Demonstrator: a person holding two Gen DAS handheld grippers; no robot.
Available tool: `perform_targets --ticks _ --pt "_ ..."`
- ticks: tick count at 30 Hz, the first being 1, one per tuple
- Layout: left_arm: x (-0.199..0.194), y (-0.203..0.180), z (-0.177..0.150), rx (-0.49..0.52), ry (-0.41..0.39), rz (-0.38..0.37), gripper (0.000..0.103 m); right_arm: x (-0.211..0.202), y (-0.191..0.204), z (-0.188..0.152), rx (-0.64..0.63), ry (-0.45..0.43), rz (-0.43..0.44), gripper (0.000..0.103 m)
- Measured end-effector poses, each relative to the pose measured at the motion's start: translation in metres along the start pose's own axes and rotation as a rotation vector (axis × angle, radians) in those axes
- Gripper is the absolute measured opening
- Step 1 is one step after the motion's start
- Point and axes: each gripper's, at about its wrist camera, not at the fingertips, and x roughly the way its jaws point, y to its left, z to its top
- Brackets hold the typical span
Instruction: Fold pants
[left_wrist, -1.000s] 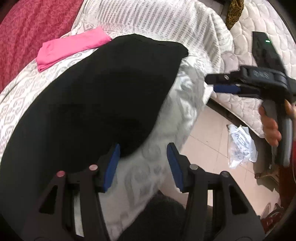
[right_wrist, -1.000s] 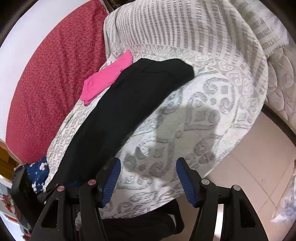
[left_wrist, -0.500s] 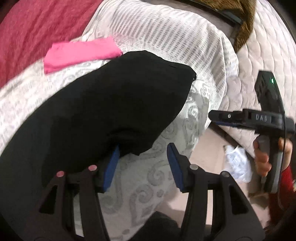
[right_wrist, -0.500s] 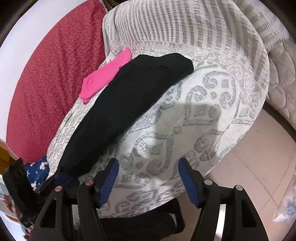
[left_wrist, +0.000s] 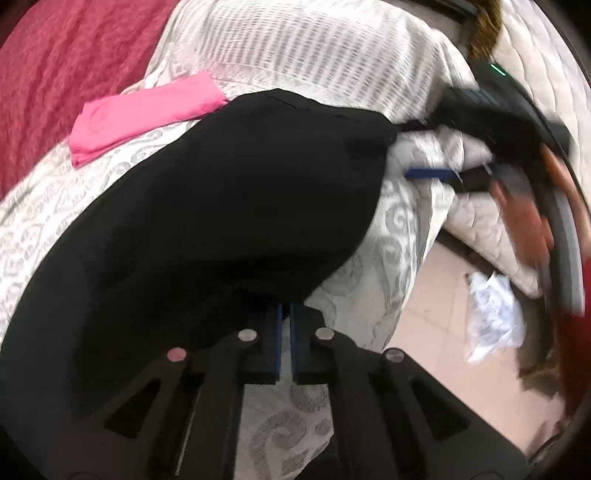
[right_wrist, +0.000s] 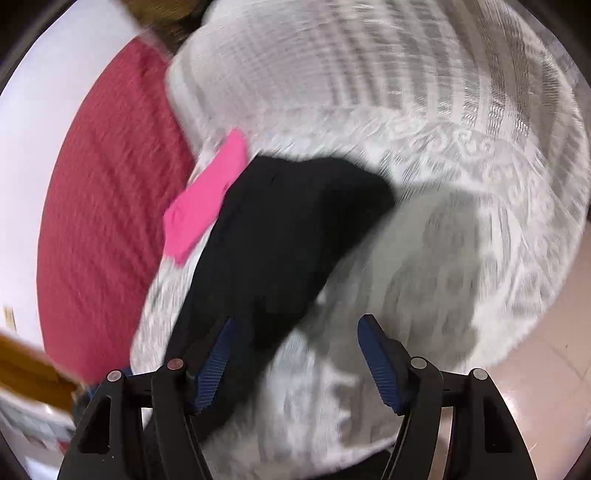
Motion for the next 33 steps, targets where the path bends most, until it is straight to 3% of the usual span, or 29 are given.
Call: perform_targets --ticks 4,5,6,7,9,12,16,19,21,22,23,24,25,27,28,33 --pt "-0.003 -0.004 -0.007 0.003 0.002 -0.004 0.003 0.01 -0.011 0.034 0.114 -0.049 0.022 0.07" --pt "-0.005 -0.005 -0.006 0.0 -0.002 -0.009 0.003 0.013 -0.008 0.039 0.104 -0.059 0.008 0.059" --pt "-0.008 -0.006 -0.007 0.001 -0.008 -0.015 0.004 0.016 -0.005 0.042 0.09 -0.063 -0.019 0.02" --pt "-0.01 -0.007 -0.007 0.004 -0.012 -0.023 0.004 0.017 -0.001 0.045 0.064 -0.065 -0.063 0.017" --pt "-0.011 -0.012 -0.008 0.026 -0.012 -0.027 0.004 0.009 0.009 0.045 0.025 -0.095 -0.064 0.017" --pt "-0.003 -0.016 -0.011 0.043 0.012 -0.028 0.003 0.0 0.028 0.047 -0.105 -0.141 -0.139 0.017" --pt "0.0 -0.015 -0.012 0.014 0.009 -0.045 0.003 0.025 0.013 0.052 -0.15 -0.075 -0.198 0.019" --pt "-0.008 -0.014 -0.013 0.014 0.019 -0.068 0.003 0.015 0.006 0.047 -0.171 -0.093 -0.199 0.04" --pt "-0.021 -0.014 -0.015 0.019 0.017 -0.078 0.004 -0.003 0.005 0.044 -0.16 -0.128 -0.262 0.06" --pt "-0.032 -0.014 -0.017 0.013 0.005 -0.084 0.005 -0.011 0.005 0.043 -0.156 -0.157 -0.303 0.061" --pt "-0.042 -0.011 -0.02 0.006 -0.009 -0.082 0.008 -0.026 0.006 0.041 -0.157 -0.216 -0.407 0.062" --pt "-0.056 -0.005 -0.024 -0.012 -0.028 -0.077 0.017 -0.039 0.007 0.038 -0.172 -0.262 -0.472 0.063" --pt "-0.068 0.002 -0.029 -0.038 -0.046 -0.061 0.029 -0.049 0.007 0.036 -0.185 -0.281 -0.485 0.064" --pt "-0.093 0.023 -0.04 -0.108 -0.083 -0.006 0.044 -0.068 0.008 0.028 -0.194 -0.28 -0.432 0.064" --pt "-0.106 0.036 -0.048 -0.153 -0.103 0.031 0.046 -0.077 0.011 0.019 -0.201 -0.255 -0.361 0.064" --pt "-0.163 0.113 -0.106 -0.426 -0.14 0.222 0.048 -0.062 0.054 -0.034 -0.391 -0.085 -0.228 0.064"
